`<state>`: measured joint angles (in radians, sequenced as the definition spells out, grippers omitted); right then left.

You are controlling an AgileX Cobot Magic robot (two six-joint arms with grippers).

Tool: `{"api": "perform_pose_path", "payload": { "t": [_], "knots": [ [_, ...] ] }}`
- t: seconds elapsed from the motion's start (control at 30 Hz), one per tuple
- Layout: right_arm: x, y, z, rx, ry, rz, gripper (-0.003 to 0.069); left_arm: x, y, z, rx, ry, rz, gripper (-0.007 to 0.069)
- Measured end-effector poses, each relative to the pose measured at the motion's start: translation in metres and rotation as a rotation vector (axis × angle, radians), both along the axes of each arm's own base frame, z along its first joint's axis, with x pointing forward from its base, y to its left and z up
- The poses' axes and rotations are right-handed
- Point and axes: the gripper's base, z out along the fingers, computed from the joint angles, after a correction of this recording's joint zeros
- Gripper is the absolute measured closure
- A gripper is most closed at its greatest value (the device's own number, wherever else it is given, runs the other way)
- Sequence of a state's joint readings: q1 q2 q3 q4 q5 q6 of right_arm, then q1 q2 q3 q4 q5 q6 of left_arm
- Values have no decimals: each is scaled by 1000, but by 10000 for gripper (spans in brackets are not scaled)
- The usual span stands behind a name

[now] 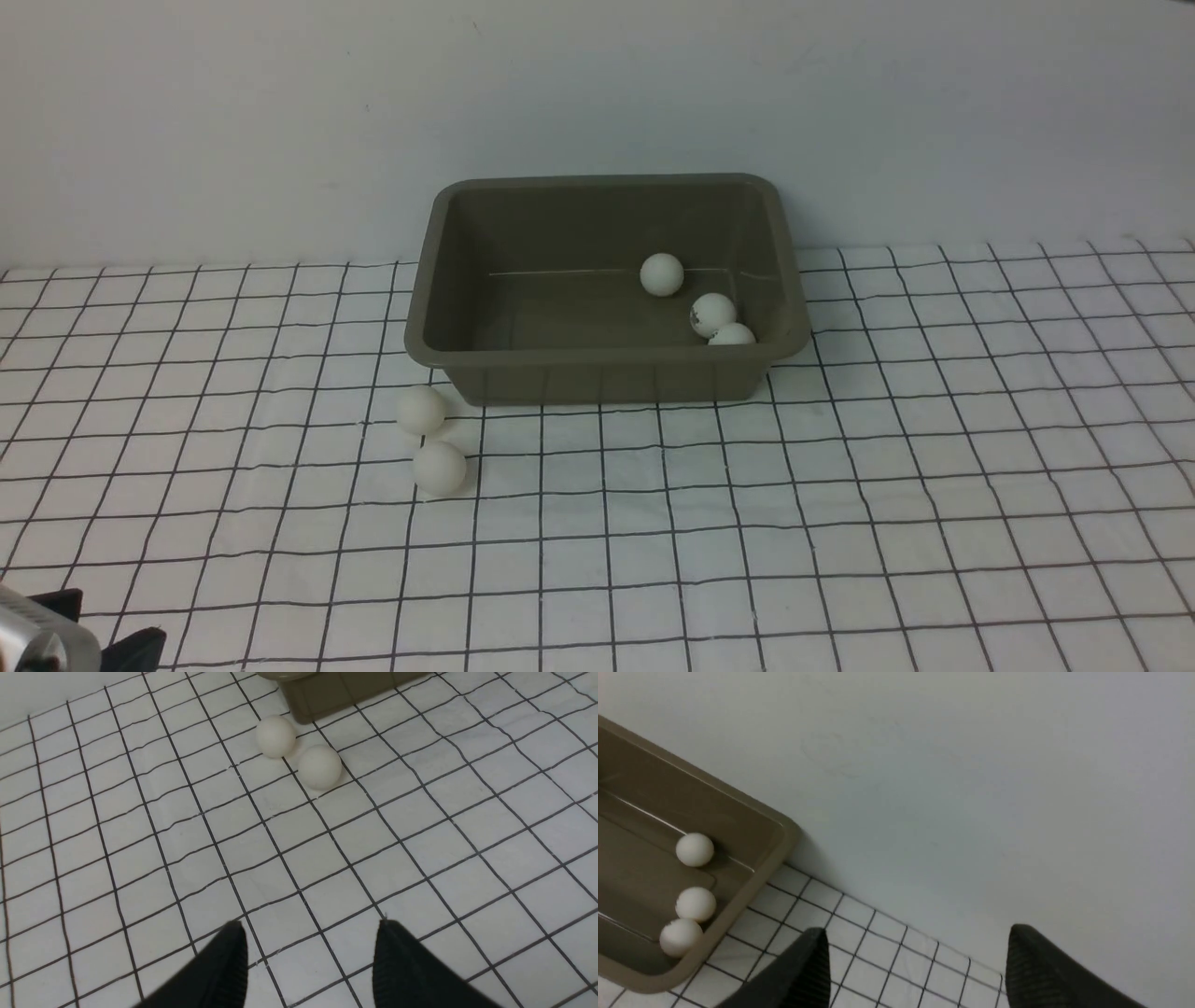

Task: Put the table tennis balls into the box on the white checkered tablecloth.
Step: 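Reach for and grasp a ping pong ball on the table beside the basket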

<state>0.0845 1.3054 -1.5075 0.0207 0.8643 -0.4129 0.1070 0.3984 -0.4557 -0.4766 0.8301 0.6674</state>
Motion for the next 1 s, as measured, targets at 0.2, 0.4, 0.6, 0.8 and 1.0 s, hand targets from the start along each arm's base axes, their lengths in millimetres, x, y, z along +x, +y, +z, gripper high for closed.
{"api": "perform_pose_path", "payload": {
  "t": [0.2, 0.4, 0.6, 0.8, 1.0],
  "knots": [
    [-47, -4, 28, 15, -67, -8, 198, 0, -2, 1, -38, -4, -5, 290],
    [-95, 0, 16, 83, -67, 66, 198, 1, -4, 3, -68, -17, -6, 290],
    [-117, 8, -49, 147, 30, 138, 198, 5, -4, 9, -116, -82, 21, 290],
    [-136, 7, -101, 181, 75, 133, 198, 20, -10, 10, -202, -70, -35, 290],
    [-137, 8, -108, 210, 80, 131, 198, 47, -8, 0, -238, 37, -21, 290]
  ]
}}
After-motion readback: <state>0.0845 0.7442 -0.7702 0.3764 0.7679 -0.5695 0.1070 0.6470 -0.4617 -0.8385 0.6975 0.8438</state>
